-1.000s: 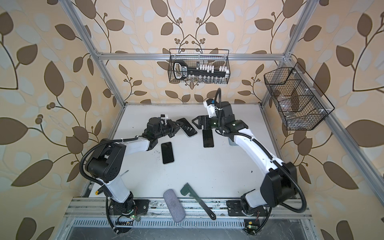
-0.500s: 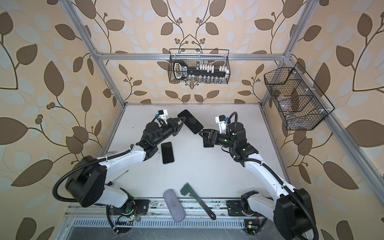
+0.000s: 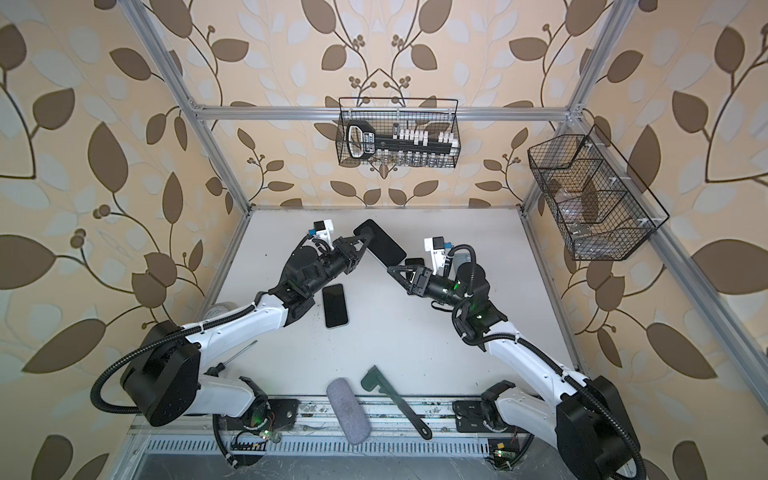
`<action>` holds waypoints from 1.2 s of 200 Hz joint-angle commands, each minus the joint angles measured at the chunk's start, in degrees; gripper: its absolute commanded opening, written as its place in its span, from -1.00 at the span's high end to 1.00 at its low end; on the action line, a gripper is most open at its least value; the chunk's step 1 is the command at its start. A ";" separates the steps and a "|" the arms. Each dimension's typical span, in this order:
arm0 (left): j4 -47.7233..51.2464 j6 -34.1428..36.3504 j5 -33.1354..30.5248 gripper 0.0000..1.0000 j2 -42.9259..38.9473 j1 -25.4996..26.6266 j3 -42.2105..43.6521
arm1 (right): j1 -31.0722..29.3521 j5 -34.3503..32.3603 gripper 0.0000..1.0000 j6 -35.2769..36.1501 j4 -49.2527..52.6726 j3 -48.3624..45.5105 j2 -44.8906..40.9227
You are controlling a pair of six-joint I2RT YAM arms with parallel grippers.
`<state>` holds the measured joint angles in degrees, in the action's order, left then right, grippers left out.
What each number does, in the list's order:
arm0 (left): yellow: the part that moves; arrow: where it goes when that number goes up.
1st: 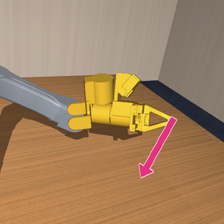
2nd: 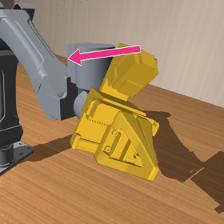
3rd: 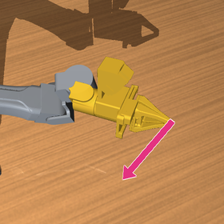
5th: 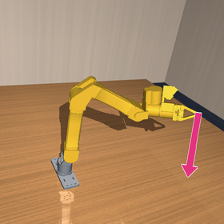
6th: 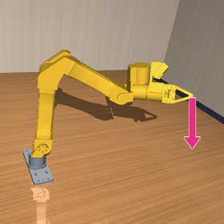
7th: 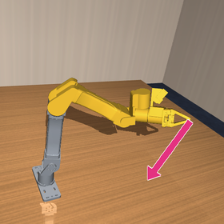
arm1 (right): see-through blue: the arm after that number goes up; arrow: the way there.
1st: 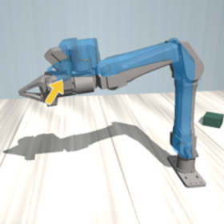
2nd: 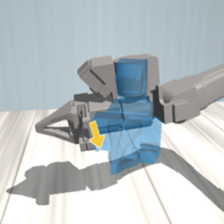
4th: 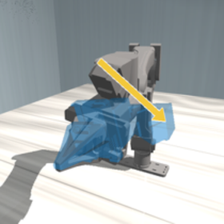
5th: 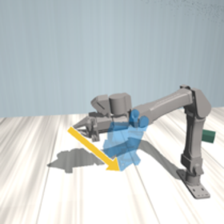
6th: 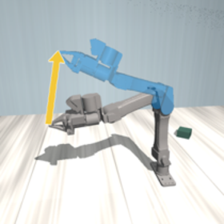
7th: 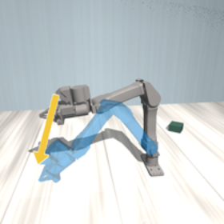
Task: Take the phone out of the phone case
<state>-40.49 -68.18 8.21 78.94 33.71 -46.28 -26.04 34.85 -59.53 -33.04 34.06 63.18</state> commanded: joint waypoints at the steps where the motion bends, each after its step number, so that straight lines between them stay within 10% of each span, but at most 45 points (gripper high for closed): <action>1: -5.12 0.53 -0.49 1.00 -3.46 0.94 -0.74 | -1.10 -3.32 -0.27 -3.01 -4.87 -1.35 0.91; 86: -6.90 -0.67 -0.12 1.00 -3.30 1.13 -0.92 | -2.87 -6.14 -0.33 -5.15 -12.69 -3.04 4.36; 240: -9.67 -2.21 -0.52 1.00 -0.30 1.17 -0.92 | -4.47 -5.75 0.36 -10.45 -27.96 -2.23 14.02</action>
<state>-42.28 -69.43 7.55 78.94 34.22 -46.28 -29.98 29.12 -68.16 -56.14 31.07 75.99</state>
